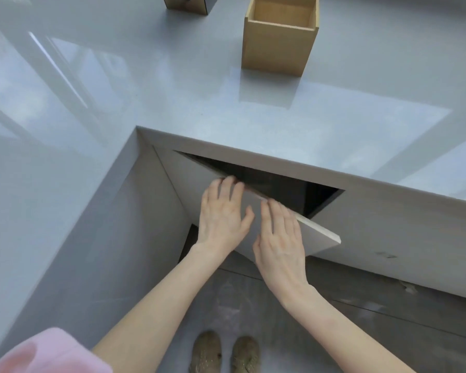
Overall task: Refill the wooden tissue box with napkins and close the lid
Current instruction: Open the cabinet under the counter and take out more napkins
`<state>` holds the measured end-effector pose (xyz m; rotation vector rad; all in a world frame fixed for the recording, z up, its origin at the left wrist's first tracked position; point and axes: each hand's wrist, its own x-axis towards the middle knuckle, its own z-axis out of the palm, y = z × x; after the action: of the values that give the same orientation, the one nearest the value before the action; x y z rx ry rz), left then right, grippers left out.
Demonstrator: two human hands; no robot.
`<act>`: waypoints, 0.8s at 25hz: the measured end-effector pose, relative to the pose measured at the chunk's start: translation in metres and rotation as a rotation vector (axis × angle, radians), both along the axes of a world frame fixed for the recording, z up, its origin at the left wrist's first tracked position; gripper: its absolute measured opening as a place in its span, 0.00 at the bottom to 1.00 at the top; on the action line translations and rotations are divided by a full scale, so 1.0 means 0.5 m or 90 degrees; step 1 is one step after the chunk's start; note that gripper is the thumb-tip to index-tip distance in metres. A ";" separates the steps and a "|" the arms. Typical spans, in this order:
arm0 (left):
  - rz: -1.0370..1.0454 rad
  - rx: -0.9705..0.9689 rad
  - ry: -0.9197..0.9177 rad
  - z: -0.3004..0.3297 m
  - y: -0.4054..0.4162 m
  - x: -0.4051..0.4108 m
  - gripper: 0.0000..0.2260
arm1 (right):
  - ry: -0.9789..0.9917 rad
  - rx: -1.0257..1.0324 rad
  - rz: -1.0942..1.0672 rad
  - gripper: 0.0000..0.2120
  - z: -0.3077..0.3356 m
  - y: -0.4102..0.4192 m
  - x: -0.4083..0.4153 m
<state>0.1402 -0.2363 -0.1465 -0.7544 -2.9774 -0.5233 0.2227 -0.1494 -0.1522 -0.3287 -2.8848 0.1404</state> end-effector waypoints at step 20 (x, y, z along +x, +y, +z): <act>0.020 -0.130 -0.100 0.032 -0.225 0.108 0.23 | -0.054 -0.444 0.136 0.26 0.029 -0.164 0.118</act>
<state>0.1939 -0.3488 -0.1305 -0.7080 -3.2196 -0.2930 0.2818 -0.2314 -0.1377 -0.1357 -2.8459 1.2013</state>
